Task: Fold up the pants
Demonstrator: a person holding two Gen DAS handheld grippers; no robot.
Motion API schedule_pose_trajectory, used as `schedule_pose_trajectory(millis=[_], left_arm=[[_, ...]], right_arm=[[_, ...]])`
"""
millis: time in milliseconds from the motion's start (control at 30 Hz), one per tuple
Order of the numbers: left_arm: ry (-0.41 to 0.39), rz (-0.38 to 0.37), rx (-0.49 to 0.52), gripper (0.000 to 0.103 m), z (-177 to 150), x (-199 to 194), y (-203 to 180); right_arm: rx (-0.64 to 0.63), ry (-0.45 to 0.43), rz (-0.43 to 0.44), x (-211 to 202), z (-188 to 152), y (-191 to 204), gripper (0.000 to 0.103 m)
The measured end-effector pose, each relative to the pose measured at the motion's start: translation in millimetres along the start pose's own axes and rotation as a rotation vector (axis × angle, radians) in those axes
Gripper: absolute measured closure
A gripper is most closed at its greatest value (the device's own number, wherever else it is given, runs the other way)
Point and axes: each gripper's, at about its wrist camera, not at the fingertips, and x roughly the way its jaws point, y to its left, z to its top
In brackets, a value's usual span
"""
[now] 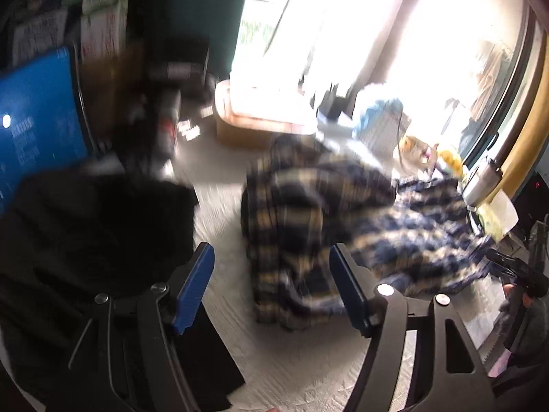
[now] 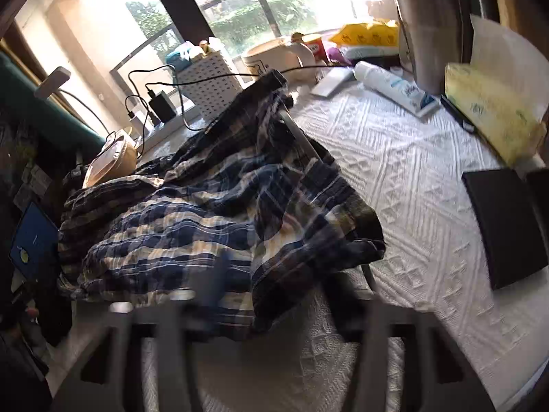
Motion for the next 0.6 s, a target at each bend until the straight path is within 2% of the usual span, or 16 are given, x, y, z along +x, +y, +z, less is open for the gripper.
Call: schedule_pose_trajectory(millis=[100,267,367,400,467,533,600], left_arm=[[-0.023,0.009,0.033,0.033,12.6,-1.4,-3.9],[-0.008,0.021,0.096,0.033,38.6,29.9,-20.3],[0.008,0.014,0.152,0.033,51.6,50.5,-33.0],[0.009,0.009,0.172,0.033,55.8,57.3,-37.3],[0.028,0.008,0.211,0.033,63.8,77.8,-43.6],[0.062,0.031,0.225,0.033,69.2,99.3,-44.2],[0.088,0.058,0.230,0.033,72.9,116.4,-42.6]], right_arm=[[-0.083,-0.029,0.002,-19.0,9.4,13.1,0.000],[-0.185,-0.052,0.024,-44.9,33.3,28.8,0.000],[-0.277,-0.107,-0.019,-52.3,52.8,36.3,0.000],[-0.301,-0.114,-0.047,-47.8,62.4,38.0,0.000],[-0.344,-0.100,-0.034,-34.3,80.2,43.8,0.000],[-0.397,-0.074,0.023,-14.0,94.7,57.7,0.000],[-0.440,-0.023,0.108,15.0,104.7,79.9,0.005]])
